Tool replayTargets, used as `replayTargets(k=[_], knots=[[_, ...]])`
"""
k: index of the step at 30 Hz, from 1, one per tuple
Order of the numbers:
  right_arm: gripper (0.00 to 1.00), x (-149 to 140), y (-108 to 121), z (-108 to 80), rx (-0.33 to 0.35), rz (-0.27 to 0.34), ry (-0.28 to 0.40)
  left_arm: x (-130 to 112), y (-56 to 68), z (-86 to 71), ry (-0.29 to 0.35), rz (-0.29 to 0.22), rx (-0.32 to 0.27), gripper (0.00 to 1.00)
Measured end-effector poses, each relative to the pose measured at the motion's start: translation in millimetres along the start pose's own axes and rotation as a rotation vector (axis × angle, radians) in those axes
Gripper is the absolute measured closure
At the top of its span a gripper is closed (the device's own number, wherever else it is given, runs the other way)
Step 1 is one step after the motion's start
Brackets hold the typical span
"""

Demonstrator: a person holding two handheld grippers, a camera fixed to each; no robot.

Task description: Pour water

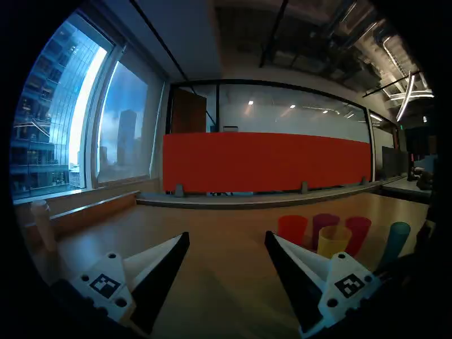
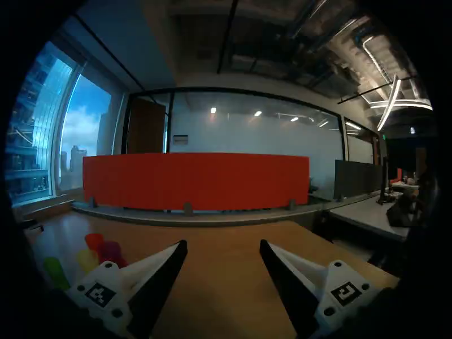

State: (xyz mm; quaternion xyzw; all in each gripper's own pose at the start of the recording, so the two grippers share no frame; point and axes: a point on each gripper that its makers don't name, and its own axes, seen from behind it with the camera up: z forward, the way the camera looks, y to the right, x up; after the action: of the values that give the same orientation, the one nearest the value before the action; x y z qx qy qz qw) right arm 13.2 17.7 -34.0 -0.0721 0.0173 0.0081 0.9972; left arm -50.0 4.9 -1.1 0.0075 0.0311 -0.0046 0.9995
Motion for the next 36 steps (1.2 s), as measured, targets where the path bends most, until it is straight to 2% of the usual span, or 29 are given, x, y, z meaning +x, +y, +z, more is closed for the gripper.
replayTargets(k=[6, 20, 26, 36], knots=[[0.01, 2.1, 0.0, -1.8, 0.005, -0.003, 0.005, -1.1, 0.5, 0.3, -0.002, 0.002, -0.001, 0.00], [0.01, 21.8, -3.8, -3.1, 0.044, -0.026, 0.063, -0.1, -0.1, 0.3, -0.002, 0.002, 0.000, 0.01], [0.01, 18.9, -10.3, -1.7, 0.066, -0.040, 0.069, -0.6, -0.2, 0.2, -0.003, 0.002, 0.000, 0.00], [0.01, 5.3, -20.6, 7.2, 0.095, 0.012, 0.084, -1.3, 0.4, 0.0, -0.003, 0.002, 0.000, 0.00]])
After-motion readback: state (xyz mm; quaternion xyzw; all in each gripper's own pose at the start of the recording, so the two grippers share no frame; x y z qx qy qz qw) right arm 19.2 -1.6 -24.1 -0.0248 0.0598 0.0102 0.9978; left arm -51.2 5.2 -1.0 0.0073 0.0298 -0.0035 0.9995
